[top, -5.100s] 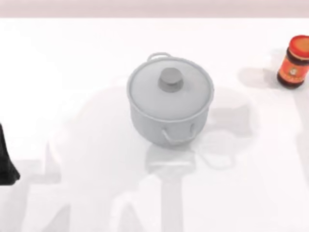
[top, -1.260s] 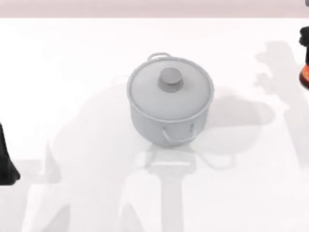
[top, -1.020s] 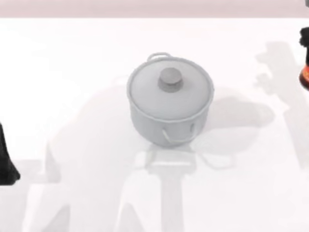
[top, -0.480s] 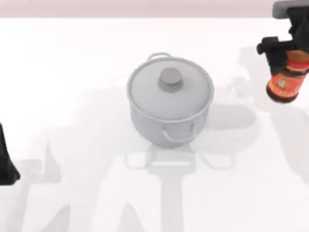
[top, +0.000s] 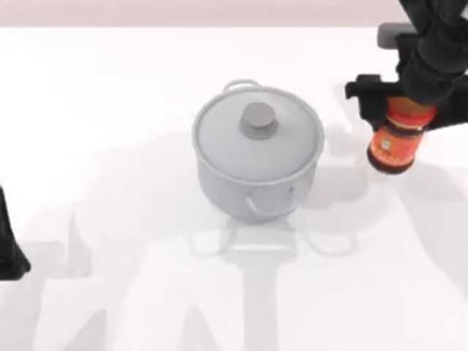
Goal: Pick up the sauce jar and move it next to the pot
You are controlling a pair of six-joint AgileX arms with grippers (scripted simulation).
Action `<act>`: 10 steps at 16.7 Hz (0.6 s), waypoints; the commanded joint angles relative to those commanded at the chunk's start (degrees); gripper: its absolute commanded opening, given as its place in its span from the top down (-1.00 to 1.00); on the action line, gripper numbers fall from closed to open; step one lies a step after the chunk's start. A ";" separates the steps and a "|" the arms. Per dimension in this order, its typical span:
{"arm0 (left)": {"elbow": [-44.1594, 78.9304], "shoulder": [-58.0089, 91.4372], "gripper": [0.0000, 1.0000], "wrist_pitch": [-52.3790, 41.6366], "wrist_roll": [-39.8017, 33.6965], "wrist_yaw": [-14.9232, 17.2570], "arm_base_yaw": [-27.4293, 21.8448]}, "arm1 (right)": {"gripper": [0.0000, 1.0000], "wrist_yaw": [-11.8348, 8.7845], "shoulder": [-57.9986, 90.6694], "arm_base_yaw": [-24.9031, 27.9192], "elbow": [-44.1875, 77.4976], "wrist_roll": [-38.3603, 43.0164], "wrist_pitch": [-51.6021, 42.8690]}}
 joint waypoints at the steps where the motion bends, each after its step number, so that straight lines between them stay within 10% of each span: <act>1: 0.00 0.00 -1.00 0.00 0.00 0.00 0.00 | 1.00 0.00 0.00 0.00 0.00 0.00 0.00; 10: 0.00 0.00 -1.00 0.00 0.00 0.00 0.00 | 1.00 0.01 3.26 -0.07 -6.43 -0.01 9.75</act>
